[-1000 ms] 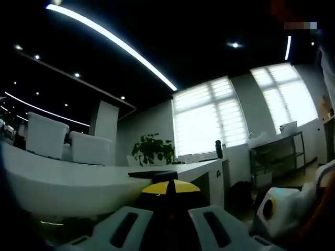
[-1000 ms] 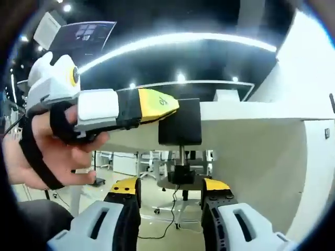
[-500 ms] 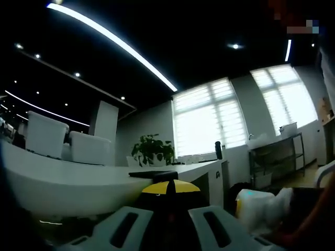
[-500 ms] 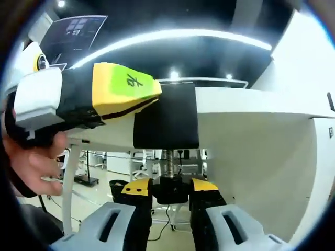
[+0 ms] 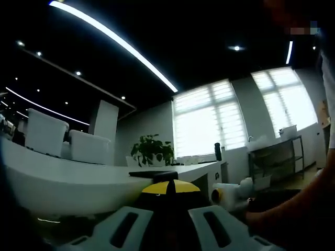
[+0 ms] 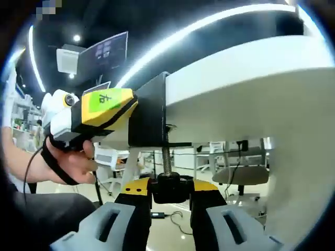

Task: Clamp the fixed fixture on the desktop, loosen the retaining clip, secure it to the edge of the desk, and tighten the retaining clip.

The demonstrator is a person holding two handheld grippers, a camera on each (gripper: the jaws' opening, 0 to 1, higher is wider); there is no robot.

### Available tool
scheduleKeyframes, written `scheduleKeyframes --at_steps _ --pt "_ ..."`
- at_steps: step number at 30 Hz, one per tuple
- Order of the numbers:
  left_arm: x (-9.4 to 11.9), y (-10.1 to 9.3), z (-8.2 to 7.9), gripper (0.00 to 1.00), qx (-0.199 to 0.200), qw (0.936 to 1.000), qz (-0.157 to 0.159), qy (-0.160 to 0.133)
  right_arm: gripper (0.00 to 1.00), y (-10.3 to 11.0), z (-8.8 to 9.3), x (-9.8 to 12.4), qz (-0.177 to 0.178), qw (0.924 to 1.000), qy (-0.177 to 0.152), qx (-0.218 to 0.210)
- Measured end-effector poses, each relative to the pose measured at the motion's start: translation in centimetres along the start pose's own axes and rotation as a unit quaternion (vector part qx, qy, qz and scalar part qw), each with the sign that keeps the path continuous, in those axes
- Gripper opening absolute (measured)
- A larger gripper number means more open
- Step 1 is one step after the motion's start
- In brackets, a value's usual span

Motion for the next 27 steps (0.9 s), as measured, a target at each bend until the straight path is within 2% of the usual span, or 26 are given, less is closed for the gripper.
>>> scheduleKeyframes --at_steps 4,7,10,13,15,18,19,20,21,22,24,25,26,27 --pt "0.0 0.0 0.0 0.03 0.001 1.0000 0.001 0.000 0.26 0.0 0.2 -0.7 -0.051 0.9984 0.019 0.014" --pt "0.0 0.1 0.0 0.03 0.002 1.0000 0.001 0.001 0.27 0.0 0.4 -0.7 -0.062 0.9976 0.024 0.019" --pt "0.1 0.2 0.0 0.03 0.003 1.0000 0.000 0.000 0.27 0.1 0.4 -0.4 -0.054 0.9977 0.027 0.030" --pt "0.1 0.2 0.0 0.03 0.000 1.0000 -0.001 0.001 0.31 -0.6 0.6 0.3 -0.006 0.9998 0.018 0.010" --pt "0.1 0.2 0.0 0.03 0.002 1.0000 -0.001 0.000 0.35 -1.2 0.9 1.2 0.043 0.9991 0.002 0.000" --pt "0.0 0.1 0.1 0.03 0.002 1.0000 0.001 0.000 0.40 -1.1 1.3 3.0 0.133 0.9898 -0.033 -0.038" --pt "0.0 0.1 0.1 0.03 0.000 1.0000 0.001 0.001 0.42 -1.2 0.5 4.5 0.178 0.9815 -0.052 -0.047" --pt "0.0 0.1 0.1 0.03 -0.001 1.0000 0.001 0.001 0.44 -0.6 0.5 5.1 0.202 0.9759 -0.065 -0.050" --pt "0.0 0.0 0.1 0.03 -0.001 1.0000 0.001 0.002 0.46 -0.4 0.6 5.9 0.237 0.9672 -0.080 -0.044" --pt "0.0 0.0 0.1 0.03 -0.003 1.0000 0.000 0.002 0.47 0.4 1.0 6.6 0.259 0.9619 -0.081 -0.034" --pt "0.0 0.0 0.1 0.03 -0.005 1.0000 -0.001 0.003 0.47 1.4 2.2 8.4 0.322 0.9435 -0.075 -0.012" --pt "0.0 0.0 0.1 0.03 -0.005 1.0000 -0.002 0.004 0.46 1.7 2.5 8.7 0.336 0.9393 -0.071 0.000" --pt "0.1 0.1 0.1 0.03 -0.006 1.0000 -0.003 0.004 0.45 2.0 2.8 9.0 0.353 0.9337 -0.050 0.030" --pt "0.1 0.1 0.1 0.03 -0.007 0.9999 -0.005 0.005 0.44 2.2 2.8 8.6 0.353 0.9338 -0.040 0.044"
Point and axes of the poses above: the point that each gripper's makers call its tool centre point, and the gripper's own axes: x roughly backward along the fingers, y roughly to its left, z roughly out of its underside, the point moved 1 cm from there along x, roughly backward along the fingers, and after that the axes turned 4 degrees about -x, right-handed, at the moved point
